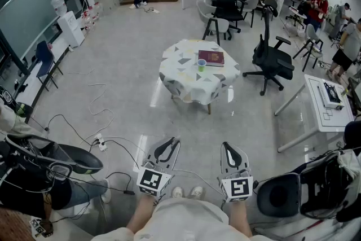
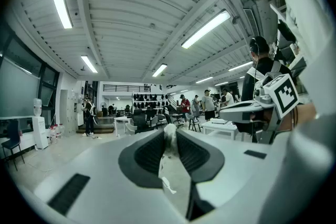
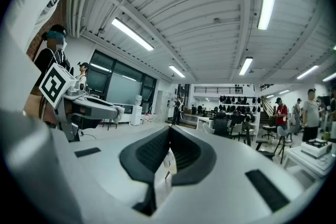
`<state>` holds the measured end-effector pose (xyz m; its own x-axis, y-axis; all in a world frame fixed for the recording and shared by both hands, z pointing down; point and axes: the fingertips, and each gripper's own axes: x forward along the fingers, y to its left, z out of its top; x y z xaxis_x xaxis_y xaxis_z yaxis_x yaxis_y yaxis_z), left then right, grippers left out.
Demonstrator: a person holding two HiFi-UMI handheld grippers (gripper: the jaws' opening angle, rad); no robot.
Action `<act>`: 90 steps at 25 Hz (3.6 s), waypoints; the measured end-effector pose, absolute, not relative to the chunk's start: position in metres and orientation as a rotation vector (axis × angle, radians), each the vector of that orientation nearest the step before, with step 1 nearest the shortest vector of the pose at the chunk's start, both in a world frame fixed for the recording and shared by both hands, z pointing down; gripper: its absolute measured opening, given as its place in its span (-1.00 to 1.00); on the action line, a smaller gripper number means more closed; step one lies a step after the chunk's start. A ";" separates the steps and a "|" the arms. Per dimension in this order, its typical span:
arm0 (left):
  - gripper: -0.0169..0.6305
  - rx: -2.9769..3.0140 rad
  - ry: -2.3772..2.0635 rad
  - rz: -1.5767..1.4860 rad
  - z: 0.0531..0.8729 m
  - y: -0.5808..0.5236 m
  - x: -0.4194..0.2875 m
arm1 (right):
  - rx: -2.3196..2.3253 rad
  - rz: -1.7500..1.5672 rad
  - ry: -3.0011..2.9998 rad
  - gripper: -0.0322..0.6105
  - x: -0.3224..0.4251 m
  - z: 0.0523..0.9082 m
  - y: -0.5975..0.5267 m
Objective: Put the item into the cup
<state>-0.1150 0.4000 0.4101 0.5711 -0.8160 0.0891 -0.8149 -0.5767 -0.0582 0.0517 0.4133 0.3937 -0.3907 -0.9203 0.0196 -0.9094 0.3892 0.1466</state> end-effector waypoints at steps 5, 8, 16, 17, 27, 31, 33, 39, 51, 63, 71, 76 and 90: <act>-0.71 -2.793 1.443 -0.192 0.418 0.392 -0.107 | 1.672 -0.155 -2.567 -0.88 0.052 0.399 0.406; -0.72 -2.790 1.427 -0.200 0.418 0.388 -0.097 | 1.662 -0.149 -2.577 -0.88 0.057 0.399 0.402; -0.71 -2.768 1.454 -0.216 0.414 0.384 -0.072 | 1.624 -0.133 -2.625 -0.87 0.074 0.400 0.387; -0.71 -2.769 1.460 -0.223 0.415 0.383 -0.071 | 1.622 -0.128 -2.631 -0.87 0.075 0.399 0.386; -0.71 -2.759 1.476 -0.231 0.417 0.363 -0.062 | 1.619 -0.117 -2.632 -0.88 0.085 0.399 0.368; -0.72 -2.768 1.467 -0.221 0.418 0.349 -0.061 | 1.621 -0.088 -2.616 -0.88 0.085 0.406 0.356; -0.72 -2.770 1.462 -0.219 0.420 0.340 -0.062 | 1.622 -0.098 -2.604 -0.87 0.083 0.405 0.347; -0.71 -2.793 1.425 -0.183 0.416 0.301 -0.070 | 1.634 -0.125 -2.558 -0.88 0.073 0.403 0.316; -0.71 -2.830 1.362 -0.175 0.421 0.227 -0.098 | 1.678 -0.138 -2.495 -0.88 0.045 0.403 0.252; -0.71 -2.858 1.325 -0.169 0.428 0.190 -0.132 | 1.733 -0.088 -2.411 -0.88 0.022 0.412 0.226; -0.71 -2.875 1.315 -0.169 0.431 0.180 -0.136 | 1.755 -0.076 -2.379 -0.88 0.020 0.413 0.217; -0.72 -2.861 1.328 -0.153 0.427 0.171 -0.136 | 1.746 -0.073 -2.385 -0.88 0.018 0.418 0.204; -0.71 -2.832 1.409 -0.186 0.435 0.122 -0.123 | 1.696 -0.047 -2.439 -0.88 0.032 0.427 0.145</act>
